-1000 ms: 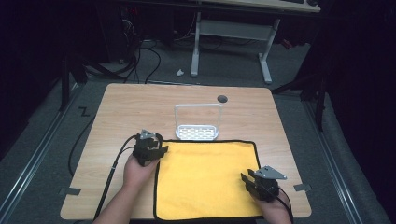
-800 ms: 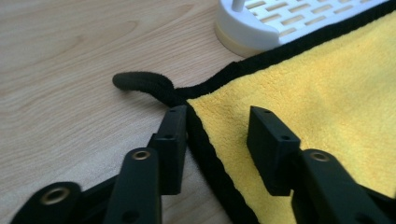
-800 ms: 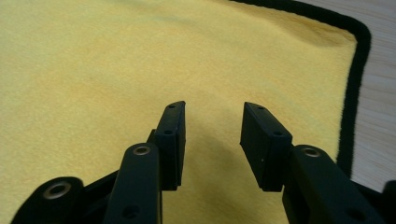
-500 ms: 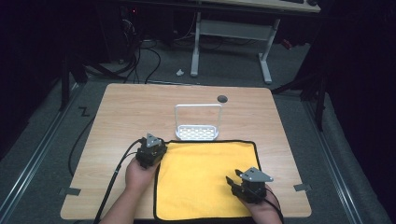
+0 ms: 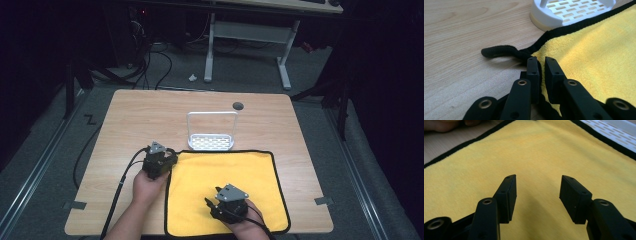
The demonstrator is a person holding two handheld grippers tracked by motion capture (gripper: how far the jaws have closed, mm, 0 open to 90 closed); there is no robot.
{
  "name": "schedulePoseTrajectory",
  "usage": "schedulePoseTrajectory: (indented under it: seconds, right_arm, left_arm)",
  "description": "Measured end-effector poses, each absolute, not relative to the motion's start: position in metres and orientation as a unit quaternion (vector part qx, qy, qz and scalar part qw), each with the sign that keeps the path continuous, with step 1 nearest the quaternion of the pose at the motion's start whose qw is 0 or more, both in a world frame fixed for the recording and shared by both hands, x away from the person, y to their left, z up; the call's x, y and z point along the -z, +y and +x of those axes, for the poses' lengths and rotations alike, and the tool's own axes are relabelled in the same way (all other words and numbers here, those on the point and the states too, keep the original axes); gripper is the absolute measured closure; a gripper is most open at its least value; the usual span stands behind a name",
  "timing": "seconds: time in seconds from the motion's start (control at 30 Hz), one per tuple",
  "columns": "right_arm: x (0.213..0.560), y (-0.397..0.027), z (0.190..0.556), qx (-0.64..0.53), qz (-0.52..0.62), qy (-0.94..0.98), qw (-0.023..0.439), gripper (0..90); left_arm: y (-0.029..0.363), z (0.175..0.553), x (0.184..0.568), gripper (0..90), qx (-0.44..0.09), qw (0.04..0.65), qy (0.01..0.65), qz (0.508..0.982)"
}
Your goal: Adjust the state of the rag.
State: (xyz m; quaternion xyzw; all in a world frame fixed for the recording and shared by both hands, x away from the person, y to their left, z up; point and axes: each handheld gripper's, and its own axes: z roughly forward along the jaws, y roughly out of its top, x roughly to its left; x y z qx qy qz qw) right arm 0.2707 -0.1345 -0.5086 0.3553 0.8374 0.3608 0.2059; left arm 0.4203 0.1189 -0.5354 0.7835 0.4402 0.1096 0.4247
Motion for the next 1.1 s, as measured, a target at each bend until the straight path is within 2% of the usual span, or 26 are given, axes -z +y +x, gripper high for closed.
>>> schedulePoseTrajectory:
  seconds: [0.57,0.97,1.1]
  right_arm:
    - [0.524,-0.039,0.277,-0.358,0.305,0.870,0.146,43.1]
    - [0.528,-0.026,0.265,-0.364,0.292,0.877,0.115,38.5]
    - [0.530,-0.024,0.256,-0.358,0.276,0.883,0.126,38.7]
  left_arm:
    - [0.123,0.422,0.536,81.9,-0.095,0.434,0.448,0.776]
    - [0.123,0.422,0.536,81.6,-0.092,0.434,0.451,0.774]
    - [0.123,0.422,0.536,81.6,-0.092,0.434,0.453,0.773]
